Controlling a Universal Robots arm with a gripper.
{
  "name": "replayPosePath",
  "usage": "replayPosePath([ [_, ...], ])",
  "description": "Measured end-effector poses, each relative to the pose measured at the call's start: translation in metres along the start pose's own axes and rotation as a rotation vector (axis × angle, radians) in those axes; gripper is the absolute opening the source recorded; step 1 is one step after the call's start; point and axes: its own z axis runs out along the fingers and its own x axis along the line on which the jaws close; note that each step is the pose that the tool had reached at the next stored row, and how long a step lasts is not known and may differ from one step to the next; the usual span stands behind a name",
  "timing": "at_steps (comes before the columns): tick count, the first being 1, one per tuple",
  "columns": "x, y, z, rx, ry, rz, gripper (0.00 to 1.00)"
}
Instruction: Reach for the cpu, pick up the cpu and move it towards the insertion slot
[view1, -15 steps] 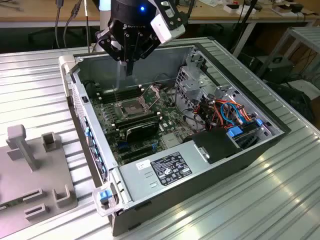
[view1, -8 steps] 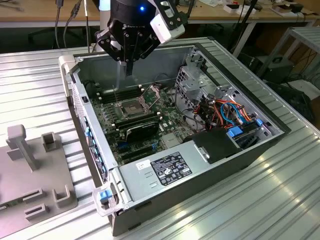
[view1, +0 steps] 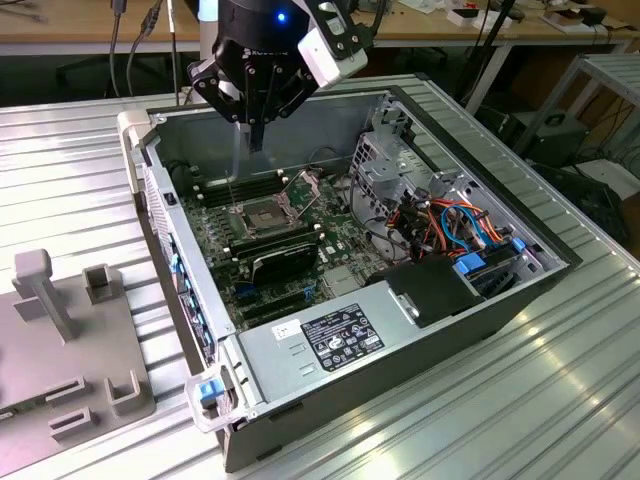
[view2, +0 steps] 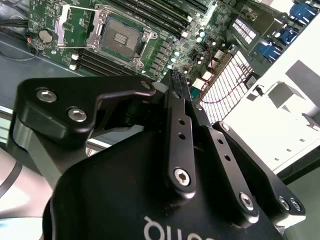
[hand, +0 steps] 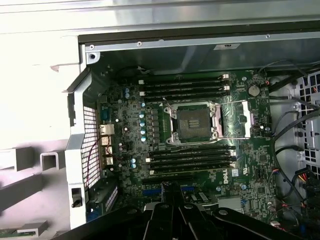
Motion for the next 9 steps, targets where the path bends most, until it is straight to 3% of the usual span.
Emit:
replayPosePath([
  [9, 0.0026, -0.0002, -0.0001, 0.0001, 0.0003, 0.0, 0.11],
])
